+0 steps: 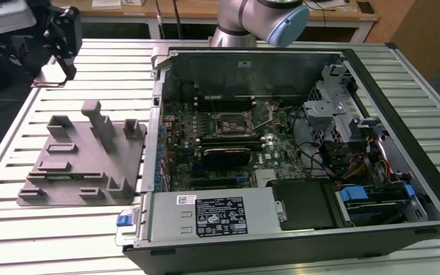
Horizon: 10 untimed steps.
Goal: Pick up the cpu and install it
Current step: 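Pick up the cpu and move it towards the insertion slot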
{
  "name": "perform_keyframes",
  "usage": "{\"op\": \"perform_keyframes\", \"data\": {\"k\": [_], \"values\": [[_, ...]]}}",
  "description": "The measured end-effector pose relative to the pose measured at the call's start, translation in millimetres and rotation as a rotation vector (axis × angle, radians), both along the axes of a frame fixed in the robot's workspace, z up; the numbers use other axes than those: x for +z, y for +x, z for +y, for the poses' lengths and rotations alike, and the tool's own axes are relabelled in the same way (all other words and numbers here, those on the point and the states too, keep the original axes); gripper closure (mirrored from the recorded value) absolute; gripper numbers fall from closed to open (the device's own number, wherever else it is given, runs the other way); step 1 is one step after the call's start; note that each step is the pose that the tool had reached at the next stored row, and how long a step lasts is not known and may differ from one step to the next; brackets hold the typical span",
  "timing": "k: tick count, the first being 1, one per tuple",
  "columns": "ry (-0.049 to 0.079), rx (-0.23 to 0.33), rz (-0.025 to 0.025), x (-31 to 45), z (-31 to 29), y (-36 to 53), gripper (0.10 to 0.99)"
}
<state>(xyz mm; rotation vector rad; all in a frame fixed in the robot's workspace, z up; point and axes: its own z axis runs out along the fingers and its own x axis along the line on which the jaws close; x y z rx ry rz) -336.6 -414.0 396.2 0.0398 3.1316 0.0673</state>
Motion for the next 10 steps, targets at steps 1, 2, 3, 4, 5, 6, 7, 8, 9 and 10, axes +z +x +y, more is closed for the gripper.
{"op": "perform_keyframes", "data": {"k": [1, 2, 3, 4, 5, 6, 7, 8, 9, 10], "values": [[0.000, 0.000, 0.0000, 0.0, 0.0, 3.0, 0.545], [0.000, 0.000, 0.0000, 0.0, 0.0, 6.0, 0.545], [0.000, 0.000, 0.0000, 0.0, 0.0, 9.1, 0.545], [0.000, 0.000, 0.0000, 0.0, 0.0, 12.0, 0.545], [0.000, 0.000, 0.0000, 0.0, 0.0, 15.1, 0.545], [0.000, 0.000, 0.0000, 0.0, 0.0, 18.0, 0.545], [0.000, 0.000, 0.0000, 0.0, 0.0, 21.1, 0.545], [0.000, 0.000, 0.0000, 0.0, 0.0, 23.9, 0.545], [0.000, 0.000, -0.0001, 0.0, 0.0, 26.7, 0.545], [0.000, 0.000, -0.0001, -0.1, 0.0, 29.4, 0.545]]}}
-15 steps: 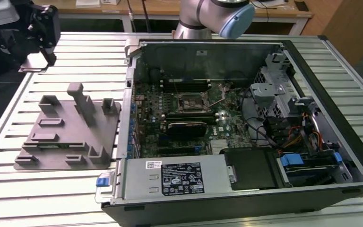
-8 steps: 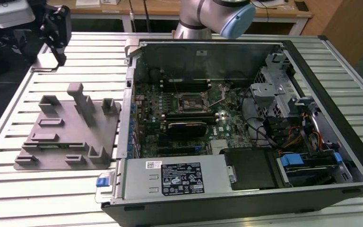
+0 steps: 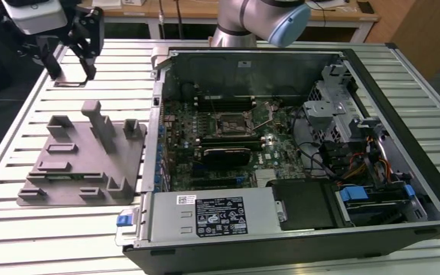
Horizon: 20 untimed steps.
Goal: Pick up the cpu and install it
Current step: 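Pick up the cpu and move it towards the insertion slot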
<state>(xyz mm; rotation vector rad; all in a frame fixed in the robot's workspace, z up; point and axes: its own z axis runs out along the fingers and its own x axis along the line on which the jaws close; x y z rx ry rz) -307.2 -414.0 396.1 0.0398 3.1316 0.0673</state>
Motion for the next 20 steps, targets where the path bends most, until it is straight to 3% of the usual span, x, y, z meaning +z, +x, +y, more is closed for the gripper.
{"op": "perform_keyframes", "data": {"k": [20], "values": [[0.000, 0.000, 0.0001, 0.0, 0.0, 49.5, 0.545]]}}
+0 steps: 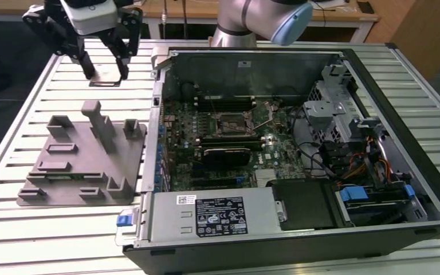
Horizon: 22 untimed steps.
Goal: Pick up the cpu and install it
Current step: 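Pick up the cpu and move it towards the insertion slot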
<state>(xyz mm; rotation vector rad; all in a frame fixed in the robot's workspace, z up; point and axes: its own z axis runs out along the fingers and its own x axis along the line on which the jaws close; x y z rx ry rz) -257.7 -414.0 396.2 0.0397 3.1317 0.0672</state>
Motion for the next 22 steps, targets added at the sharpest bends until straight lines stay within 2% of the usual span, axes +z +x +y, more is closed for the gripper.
{"op": "perform_keyframes", "data": {"k": [10, 22], "values": [[0.000, 0.000, 0.0000, 0.0, 0.0, 30.4, 0.545], [0.000, 0.000, 0.0000, 0.0, 0.0, 76.4, 0.545]]}}
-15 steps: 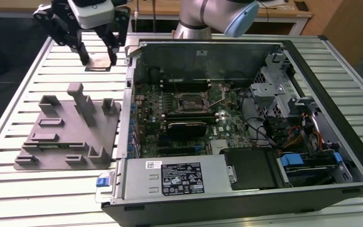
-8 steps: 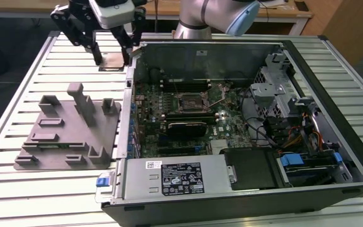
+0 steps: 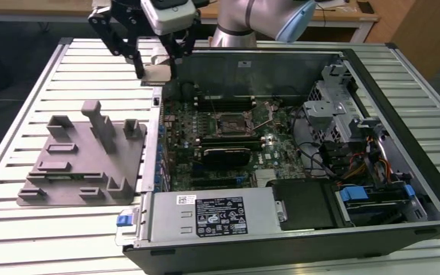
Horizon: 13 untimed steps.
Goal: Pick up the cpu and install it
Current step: 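Pick up the cpu and move it towards the insertion slot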
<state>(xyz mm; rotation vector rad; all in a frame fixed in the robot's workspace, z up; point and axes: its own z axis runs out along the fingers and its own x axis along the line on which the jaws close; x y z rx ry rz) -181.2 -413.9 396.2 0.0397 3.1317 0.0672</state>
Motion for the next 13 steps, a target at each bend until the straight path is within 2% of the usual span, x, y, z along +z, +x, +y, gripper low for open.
{"op": "perform_keyframes", "data": {"k": [13], "values": [[0.000, 0.000, 0.0002, 0.0, 0.4, 59.8, 0.545]]}}
